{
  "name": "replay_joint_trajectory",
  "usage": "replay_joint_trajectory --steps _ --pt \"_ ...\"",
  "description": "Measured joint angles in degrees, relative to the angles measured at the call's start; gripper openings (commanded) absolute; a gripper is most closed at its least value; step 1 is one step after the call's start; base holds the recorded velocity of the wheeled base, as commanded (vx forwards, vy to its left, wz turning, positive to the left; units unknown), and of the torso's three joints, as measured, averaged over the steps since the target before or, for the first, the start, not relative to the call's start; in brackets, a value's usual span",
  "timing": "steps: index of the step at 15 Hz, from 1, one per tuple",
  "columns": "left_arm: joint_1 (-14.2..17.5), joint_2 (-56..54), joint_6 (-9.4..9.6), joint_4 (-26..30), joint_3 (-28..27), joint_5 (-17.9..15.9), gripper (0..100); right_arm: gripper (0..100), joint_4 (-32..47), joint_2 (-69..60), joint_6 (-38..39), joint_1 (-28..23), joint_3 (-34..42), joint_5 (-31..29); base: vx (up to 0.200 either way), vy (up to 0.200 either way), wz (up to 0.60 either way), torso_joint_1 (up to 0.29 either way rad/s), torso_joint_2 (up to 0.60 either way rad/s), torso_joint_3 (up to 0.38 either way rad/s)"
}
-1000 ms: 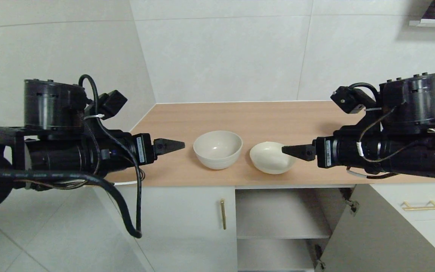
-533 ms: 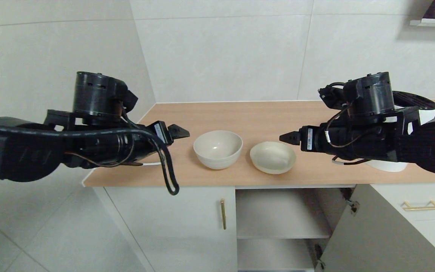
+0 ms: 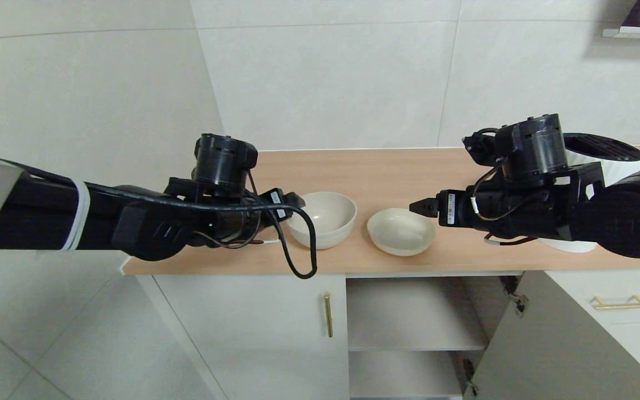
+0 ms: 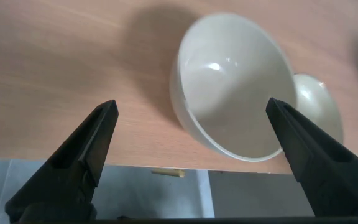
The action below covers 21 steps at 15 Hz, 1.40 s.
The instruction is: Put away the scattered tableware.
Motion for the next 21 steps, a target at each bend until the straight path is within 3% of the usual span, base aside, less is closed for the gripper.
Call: replay_joint_trajectory --steps 9,10,21 --pt "-0.1 6.0 -0.18 0.0 -2.0 0.4 100 100 0.0 0.7 0.0 0.0 -0.2 0.0 0.0 0.0 0.0 0.0 0.0 0.0" --pt "-0.2 6.1 -0.21 0.0 -2.0 0.8 0 100 0.0 0.7 0.0 0.1 -0.2 0.0 0.0 0.0 0.0 0.0 0.0 0.0" --pt "-0.3 4.0 -0.21 0.2 -1.8 1.5 0 100 0.0 0.7 0.2 0.1 -0.7 0.1 0.0 0.0 0.0 0.0 0.0 0.0"
